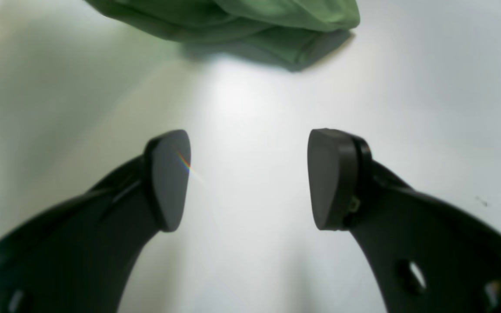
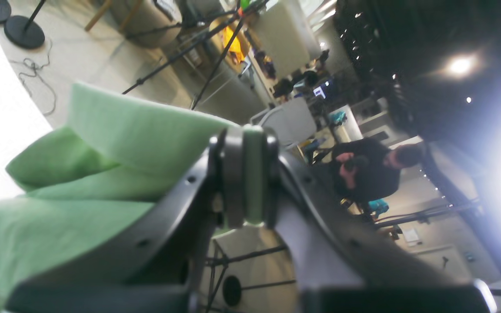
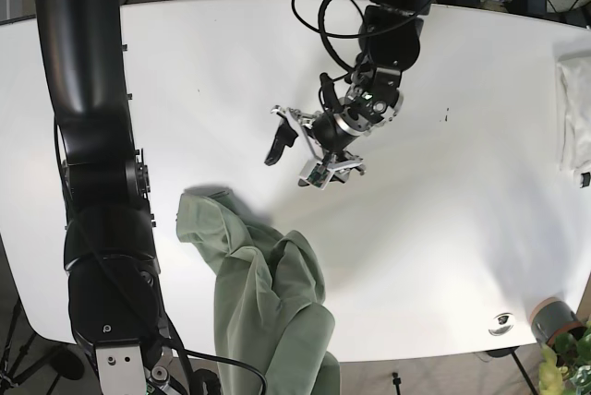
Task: Fold the T-shirt properly
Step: 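Move the left gripper down to the hanging shirt and grasp its edge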
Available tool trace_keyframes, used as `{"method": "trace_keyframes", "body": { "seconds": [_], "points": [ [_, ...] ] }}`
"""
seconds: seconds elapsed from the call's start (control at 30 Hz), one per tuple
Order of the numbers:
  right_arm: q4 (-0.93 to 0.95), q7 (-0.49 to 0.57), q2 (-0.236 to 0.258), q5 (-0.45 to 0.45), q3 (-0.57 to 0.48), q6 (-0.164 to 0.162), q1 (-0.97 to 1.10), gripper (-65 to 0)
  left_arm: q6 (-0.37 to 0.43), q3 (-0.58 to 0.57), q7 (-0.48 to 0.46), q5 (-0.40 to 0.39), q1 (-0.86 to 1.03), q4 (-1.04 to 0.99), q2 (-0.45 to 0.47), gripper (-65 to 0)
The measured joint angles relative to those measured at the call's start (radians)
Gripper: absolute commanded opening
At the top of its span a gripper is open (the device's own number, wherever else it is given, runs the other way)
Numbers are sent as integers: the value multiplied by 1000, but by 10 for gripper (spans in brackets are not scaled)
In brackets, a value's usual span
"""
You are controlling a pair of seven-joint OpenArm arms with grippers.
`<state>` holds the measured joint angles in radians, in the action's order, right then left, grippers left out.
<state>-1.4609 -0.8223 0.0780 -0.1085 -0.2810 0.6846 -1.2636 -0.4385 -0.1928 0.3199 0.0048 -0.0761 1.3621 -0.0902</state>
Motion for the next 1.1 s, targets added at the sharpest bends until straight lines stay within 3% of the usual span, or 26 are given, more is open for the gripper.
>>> {"method": "trace_keyframes", "body": {
  "seconds": [0.2, 0.47, 0.53, 0.6, 0.73, 1.1],
  "points": [
    [2, 2, 9, 5, 0, 1, 3, -648, 2, -3, -13, 2, -150, -197, -51, -253],
    [3, 0, 33, 3, 1, 0, 3, -648, 3, -86, -169, -7, -319, -521, -54, -251],
    [3, 3, 31, 3, 1, 25, 3, -648, 4, -114, -196, -6, -337, -587, -58, -250],
    [3, 3, 29, 4, 1, 28, 4, -648, 33, -132, -248, -11, -348, -633, -59, -249],
    [3, 3, 27, 2, 3, 30, 3, -648, 122, -208, -304, -14, -377, -686, -56, -249],
    [3, 3, 28, 0, 3, 31, 3, -648, 124, -290, -362, -15, -372, -699, -56, -249]
  ]
}}
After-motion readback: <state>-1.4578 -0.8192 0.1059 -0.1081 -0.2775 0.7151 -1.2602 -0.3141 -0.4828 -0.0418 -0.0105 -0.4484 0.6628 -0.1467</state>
